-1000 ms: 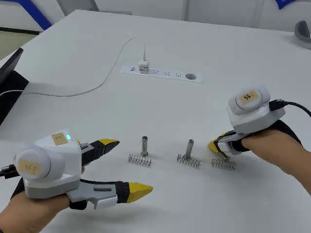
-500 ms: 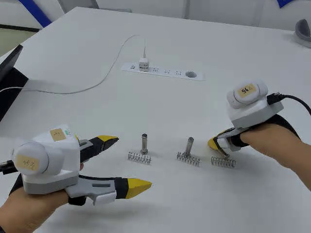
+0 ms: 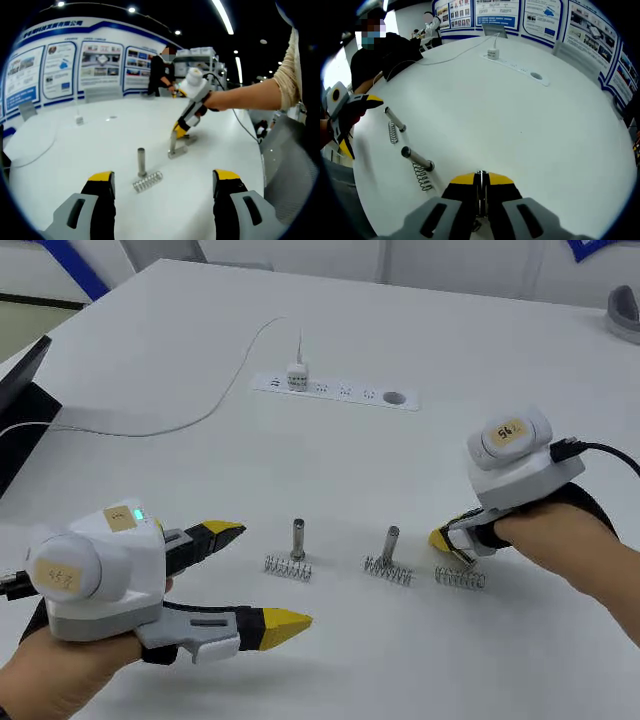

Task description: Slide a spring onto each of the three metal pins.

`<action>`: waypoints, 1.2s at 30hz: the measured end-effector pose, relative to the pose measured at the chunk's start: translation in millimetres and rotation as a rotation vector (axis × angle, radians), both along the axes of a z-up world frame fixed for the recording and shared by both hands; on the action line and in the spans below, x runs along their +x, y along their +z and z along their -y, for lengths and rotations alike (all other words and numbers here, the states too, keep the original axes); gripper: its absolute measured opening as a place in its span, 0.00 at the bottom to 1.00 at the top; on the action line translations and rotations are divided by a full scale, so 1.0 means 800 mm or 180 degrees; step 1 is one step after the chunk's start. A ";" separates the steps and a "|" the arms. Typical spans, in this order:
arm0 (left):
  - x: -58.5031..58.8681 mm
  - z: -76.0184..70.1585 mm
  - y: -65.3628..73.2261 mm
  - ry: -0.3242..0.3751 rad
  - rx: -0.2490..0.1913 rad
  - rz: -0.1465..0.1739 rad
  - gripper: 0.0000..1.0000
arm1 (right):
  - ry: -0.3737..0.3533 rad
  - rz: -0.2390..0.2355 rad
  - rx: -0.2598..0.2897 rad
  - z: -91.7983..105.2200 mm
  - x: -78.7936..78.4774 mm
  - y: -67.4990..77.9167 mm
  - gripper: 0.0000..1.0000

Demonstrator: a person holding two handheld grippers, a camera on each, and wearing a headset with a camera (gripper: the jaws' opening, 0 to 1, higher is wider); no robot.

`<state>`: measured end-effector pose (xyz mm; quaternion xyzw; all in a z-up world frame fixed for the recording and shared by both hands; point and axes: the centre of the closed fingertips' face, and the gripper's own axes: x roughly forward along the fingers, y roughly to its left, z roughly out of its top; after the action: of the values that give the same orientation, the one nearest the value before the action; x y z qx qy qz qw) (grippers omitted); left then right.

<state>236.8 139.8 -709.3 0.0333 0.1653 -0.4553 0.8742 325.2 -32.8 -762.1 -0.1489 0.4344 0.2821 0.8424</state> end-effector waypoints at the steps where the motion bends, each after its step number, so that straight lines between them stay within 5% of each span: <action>1: 0.000 0.000 0.001 0.0002 -0.0002 0.0003 0.81 | 0.0000 0.0003 0.0000 0.000 -0.001 0.002 0.09; 17: -0.003 0.004 0.011 -0.0027 -0.0007 0.0068 0.80 | 0.0000 0.0288 0.0123 0.006 -0.025 0.045 0.09; 36: -0.006 0.005 0.014 -0.0034 -0.0003 0.0093 0.80 | -0.0084 0.0399 0.0244 0.018 -0.047 0.050 0.09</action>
<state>232.4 135.7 -698.3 0.0405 0.1522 -0.4594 0.8741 287.8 -47.4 -721.8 -0.1281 0.3715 0.2775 0.8767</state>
